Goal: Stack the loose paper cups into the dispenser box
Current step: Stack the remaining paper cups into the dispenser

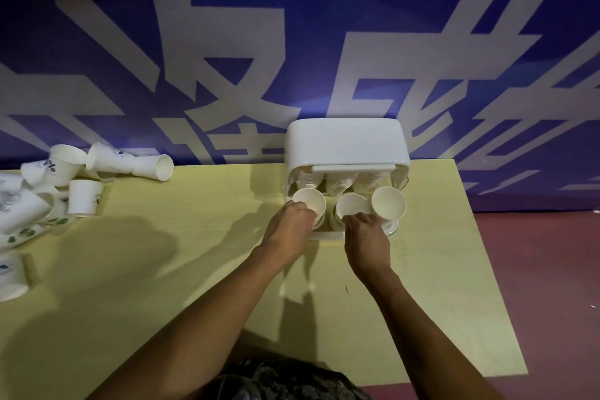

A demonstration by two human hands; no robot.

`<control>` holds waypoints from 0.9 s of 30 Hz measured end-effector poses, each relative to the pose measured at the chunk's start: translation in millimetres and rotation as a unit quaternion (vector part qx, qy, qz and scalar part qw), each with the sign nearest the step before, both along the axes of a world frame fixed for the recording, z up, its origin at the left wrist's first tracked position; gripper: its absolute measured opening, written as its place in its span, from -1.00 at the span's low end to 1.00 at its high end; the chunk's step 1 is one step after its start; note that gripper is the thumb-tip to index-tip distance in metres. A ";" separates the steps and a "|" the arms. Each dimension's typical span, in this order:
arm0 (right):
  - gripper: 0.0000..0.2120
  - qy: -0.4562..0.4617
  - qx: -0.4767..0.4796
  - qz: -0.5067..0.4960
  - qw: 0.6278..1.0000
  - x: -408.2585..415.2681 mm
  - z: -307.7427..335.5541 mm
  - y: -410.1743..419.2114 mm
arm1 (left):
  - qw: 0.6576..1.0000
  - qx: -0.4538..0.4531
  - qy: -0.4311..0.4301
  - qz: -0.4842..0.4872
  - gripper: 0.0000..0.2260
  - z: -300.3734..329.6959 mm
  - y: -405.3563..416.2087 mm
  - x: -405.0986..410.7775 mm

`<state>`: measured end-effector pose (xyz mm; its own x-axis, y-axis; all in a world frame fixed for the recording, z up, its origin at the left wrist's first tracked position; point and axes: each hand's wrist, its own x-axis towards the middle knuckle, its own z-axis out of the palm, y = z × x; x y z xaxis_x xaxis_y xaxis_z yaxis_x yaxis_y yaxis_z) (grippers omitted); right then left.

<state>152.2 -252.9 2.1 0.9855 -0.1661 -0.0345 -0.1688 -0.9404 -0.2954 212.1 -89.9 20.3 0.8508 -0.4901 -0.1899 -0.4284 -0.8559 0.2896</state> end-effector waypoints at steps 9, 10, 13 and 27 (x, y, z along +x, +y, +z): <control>-0.77 0.027 0.000 0.036 0.999 11.7 -13.3 -2.8 | 0.997 -0.066 0.034 0.023 -0.76 -28.1 -1.0 -2.5; -0.79 0.011 0.001 0.035 0.999 11.6 -10.6 -0.6 | 0.994 -0.102 0.030 0.039 -0.76 -25.8 2.0 -5.4; -0.85 -0.011 0.015 0.039 0.999 9.3 -1.2 15.0 | 0.985 -0.149 0.005 0.088 -0.75 -14.9 26.0 -15.2; -0.79 0.033 0.149 0.224 0.963 -4.9 0.3 255.6 | 0.920 -0.095 0.011 0.381 -0.72 -15.7 314.7 -99.7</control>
<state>147.2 2.7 2.4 0.9502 0.3012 -0.0793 0.2061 -0.7989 -0.5650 112.4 224.8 4.6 0.9579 0.2209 -0.1835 0.2826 -0.8384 0.4661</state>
